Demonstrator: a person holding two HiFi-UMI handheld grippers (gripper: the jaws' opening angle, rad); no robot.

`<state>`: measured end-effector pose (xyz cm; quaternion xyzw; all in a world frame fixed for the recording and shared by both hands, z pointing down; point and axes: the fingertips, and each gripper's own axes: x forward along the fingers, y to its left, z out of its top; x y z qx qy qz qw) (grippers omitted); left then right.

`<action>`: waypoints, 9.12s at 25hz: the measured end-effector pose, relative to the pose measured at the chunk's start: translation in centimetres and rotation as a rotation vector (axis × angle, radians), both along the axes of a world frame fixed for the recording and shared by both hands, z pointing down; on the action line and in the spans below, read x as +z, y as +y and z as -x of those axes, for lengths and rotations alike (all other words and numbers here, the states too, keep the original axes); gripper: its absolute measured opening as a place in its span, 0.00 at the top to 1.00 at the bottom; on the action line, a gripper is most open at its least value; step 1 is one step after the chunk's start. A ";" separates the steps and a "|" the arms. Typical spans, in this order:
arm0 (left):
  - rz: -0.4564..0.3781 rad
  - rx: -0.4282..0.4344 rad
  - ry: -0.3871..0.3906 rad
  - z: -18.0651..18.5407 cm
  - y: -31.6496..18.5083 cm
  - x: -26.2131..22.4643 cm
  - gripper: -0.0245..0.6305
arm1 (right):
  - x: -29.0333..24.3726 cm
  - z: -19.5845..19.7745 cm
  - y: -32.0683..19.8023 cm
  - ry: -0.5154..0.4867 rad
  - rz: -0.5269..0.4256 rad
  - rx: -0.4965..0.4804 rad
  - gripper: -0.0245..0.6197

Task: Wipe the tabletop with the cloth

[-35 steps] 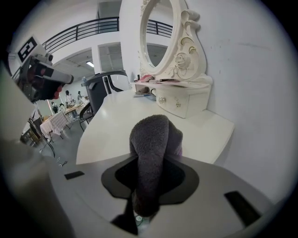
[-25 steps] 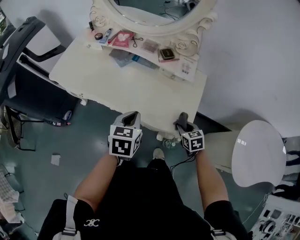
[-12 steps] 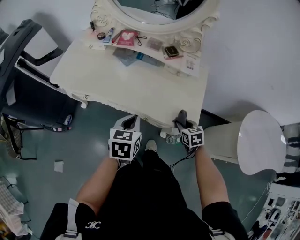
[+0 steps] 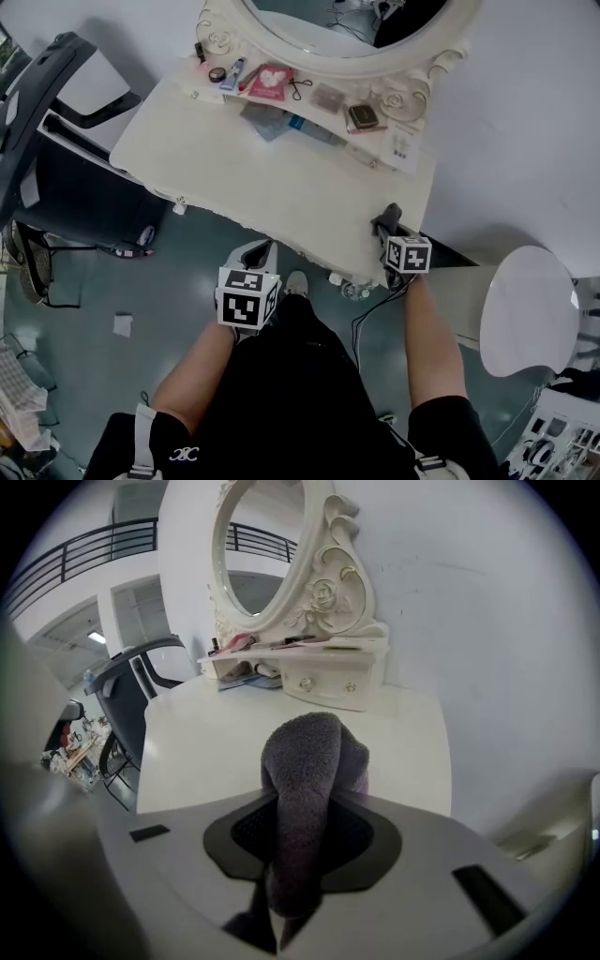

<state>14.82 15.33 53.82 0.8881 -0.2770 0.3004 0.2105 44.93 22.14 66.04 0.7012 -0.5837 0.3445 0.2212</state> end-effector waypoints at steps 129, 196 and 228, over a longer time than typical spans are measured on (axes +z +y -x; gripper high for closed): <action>-0.049 0.072 -0.100 -0.1 -21.3 -1.2 0.96 | -1.1 5.8 -21.1 -0.123 0.097 0.037 0.82; -0.049 0.180 -0.105 11.5 -24.5 -1.2 0.96 | -0.9 20.2 -24.0 -0.198 0.079 0.191 0.82; -0.007 0.194 -0.087 9.1 -27.4 -0.9 0.96 | -1.3 16.9 -28.7 -0.192 0.027 0.200 0.82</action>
